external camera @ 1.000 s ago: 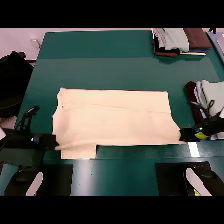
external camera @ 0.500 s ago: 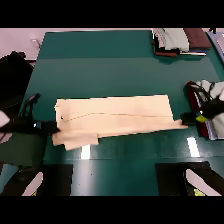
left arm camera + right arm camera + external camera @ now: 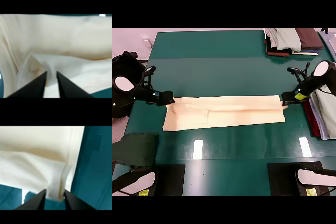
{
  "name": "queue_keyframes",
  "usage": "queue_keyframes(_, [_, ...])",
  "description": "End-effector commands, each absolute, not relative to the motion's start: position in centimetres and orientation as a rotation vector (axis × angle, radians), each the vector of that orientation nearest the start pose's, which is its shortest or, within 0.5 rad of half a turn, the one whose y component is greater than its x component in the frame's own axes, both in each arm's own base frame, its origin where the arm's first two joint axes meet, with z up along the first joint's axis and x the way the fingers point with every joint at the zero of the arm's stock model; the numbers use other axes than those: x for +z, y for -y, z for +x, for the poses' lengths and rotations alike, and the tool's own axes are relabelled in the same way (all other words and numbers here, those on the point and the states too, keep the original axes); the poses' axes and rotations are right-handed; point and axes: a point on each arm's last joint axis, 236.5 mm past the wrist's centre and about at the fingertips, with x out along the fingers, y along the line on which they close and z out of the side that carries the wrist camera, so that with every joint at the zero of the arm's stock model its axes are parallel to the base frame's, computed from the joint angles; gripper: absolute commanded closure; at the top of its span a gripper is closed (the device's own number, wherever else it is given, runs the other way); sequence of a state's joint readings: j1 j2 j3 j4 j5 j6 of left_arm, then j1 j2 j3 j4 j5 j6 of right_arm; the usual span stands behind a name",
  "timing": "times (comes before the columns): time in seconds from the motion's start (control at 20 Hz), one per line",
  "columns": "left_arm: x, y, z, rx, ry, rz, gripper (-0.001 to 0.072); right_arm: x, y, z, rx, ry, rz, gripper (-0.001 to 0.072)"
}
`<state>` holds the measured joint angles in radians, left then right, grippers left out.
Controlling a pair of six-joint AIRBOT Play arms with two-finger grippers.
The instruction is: Fold the shirts.
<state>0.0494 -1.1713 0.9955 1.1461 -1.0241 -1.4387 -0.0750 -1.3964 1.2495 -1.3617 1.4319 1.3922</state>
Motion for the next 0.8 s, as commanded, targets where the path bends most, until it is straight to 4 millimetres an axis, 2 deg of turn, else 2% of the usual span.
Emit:
queue_keyframes(0.0, [2.1, 6.2, 39.8, -0.205, -1.105, -0.326, 0.0163, -0.9, -3.9, 38.3, 0.293, -1.460, 0.240, 0.0317])
queue_keyframes(0.1, [3.0, 6.4, 39.8, -0.219, -1.106, -0.321, 0.0167, -0.5, -3.4, 38.9, 0.330, -1.420, 0.334, 0.0295])
queue_keyframes(0.2, [3.4, 7.1, 39.7, -0.240, -1.109, -0.352, 0.0169, -1.1, -1.8, 37.9, 0.331, -1.430, 0.442, 0.0172])
queue_keyframes(0.25, [3.6, 7.6, 39.6, -0.254, -1.112, -0.378, 0.0274, -1.9, -0.6, 36.9, 0.312, -1.444, 0.506, 0.0172])
queue_keyframes(0.3, [3.8, 8.2, 39.6, -0.271, -1.113, -0.403, 0.0599, -2.8, 0.2, 36.1, 0.298, -1.454, 0.564, 0.0172])
queue_keyframes(0.35, [4.1, 8.9, 39.7, -0.290, -1.102, -0.405, 0.0685, -3.7, 1.0, 35.2, 0.292, -1.453, 0.629, 0.0173])
queue_keyframes(0.45, [4.5, 10.9, 40.2, -0.322, -1.066, -0.385, 0.0684, -5.5, 1.7, 33.9, 0.278, -1.449, 0.745, 0.0180])
queue_keyframes(0.5, [4.7, 12.5, 40.4, -0.351, -1.048, -0.365, 0.0684, -6.5, 1.6, 33.4, 0.279, -1.457, 0.781, 0.0184])
queue_keyframes(0.6, [4.2, 16.0, 40.0, -0.395, -1.062, -0.362, 0.0684, -7.9, 0.1, 32.7, 0.329, -1.466, 0.840, 0.0204])
queue_keyframes(0.65, [3.6, 17.6, 39.6, -0.411, -1.085, -0.364, 0.0684, -8.3, -1.0, 33.2, 0.353, -1.447, 0.876, 0.0213])
queue_keyframes(0.75, [2.2, 20.9, 39.2, -0.452, -1.112, -0.363, 0.0685, -9.0, -2.5, 34.7, 0.365, -1.410, 0.881, 0.0366])
